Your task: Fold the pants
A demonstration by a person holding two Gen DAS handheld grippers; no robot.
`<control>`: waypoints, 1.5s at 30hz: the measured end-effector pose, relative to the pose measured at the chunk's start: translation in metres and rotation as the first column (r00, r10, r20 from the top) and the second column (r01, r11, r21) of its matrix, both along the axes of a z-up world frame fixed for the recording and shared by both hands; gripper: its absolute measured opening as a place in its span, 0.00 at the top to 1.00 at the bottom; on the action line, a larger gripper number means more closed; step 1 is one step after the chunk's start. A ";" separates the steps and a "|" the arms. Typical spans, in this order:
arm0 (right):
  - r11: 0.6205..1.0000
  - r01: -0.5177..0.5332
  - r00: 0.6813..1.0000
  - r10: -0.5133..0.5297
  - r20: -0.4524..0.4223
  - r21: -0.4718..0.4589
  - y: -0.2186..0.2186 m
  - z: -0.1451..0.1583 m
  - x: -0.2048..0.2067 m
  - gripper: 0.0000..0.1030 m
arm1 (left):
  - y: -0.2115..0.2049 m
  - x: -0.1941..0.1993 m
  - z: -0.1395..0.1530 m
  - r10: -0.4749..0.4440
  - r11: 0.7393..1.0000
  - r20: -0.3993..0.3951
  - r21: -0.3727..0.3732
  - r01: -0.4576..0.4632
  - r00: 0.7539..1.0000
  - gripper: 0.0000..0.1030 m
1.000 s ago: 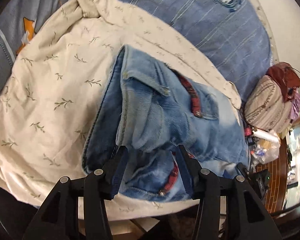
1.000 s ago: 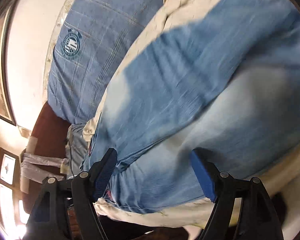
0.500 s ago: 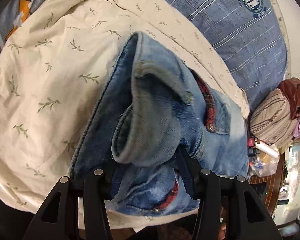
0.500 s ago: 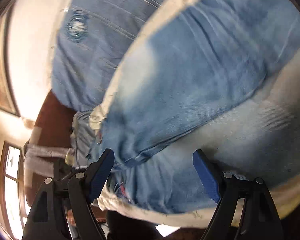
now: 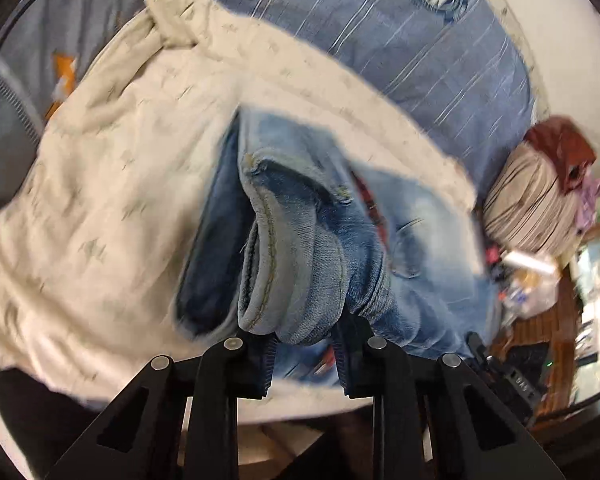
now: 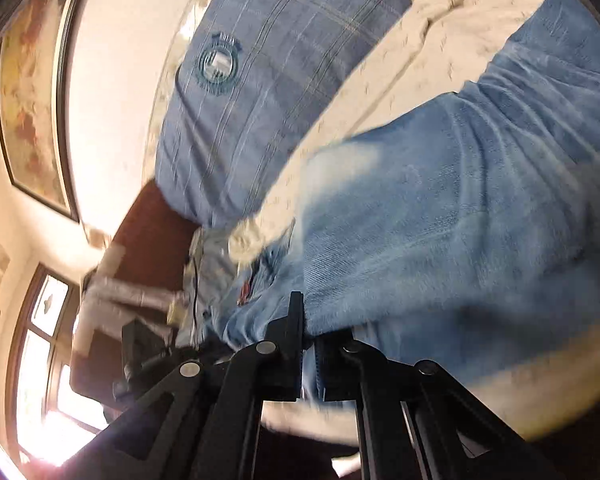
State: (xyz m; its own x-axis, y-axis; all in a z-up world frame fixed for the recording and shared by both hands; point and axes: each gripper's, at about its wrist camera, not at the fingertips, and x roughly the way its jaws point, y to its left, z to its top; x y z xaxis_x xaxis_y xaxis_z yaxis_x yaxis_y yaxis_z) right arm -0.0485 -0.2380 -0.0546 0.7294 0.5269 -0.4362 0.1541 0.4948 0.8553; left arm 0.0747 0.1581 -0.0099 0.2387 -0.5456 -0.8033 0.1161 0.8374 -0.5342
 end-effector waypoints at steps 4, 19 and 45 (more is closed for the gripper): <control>0.998 -0.011 0.989 0.020 -0.148 0.062 0.004 -0.047 -0.011 0.92 | 0.009 -0.012 -0.052 -0.004 0.996 -0.157 0.085 0.017 0.988 0.76; 0.830 0.532 0.825 -0.553 -0.119 -0.167 -0.160 -0.016 -0.122 0.43 | 0.023 -0.025 -0.021 -0.069 0.997 0.012 -0.041 0.070 0.998 0.37; 0.710 0.621 0.740 -0.671 -0.051 -0.331 -0.204 0.000 -0.161 0.68 | 0.014 -0.050 0.049 -0.207 0.976 0.259 0.126 0.180 0.944 0.74</control>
State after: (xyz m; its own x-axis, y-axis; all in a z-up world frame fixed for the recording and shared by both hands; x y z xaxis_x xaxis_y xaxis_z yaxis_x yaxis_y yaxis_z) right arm -0.2098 -0.4425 -0.0550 0.7545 -0.2080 -0.6224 0.6420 0.4304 0.6345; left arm 0.0252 0.1717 0.0388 0.3508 -0.5233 -0.7766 0.4087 0.8317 -0.3758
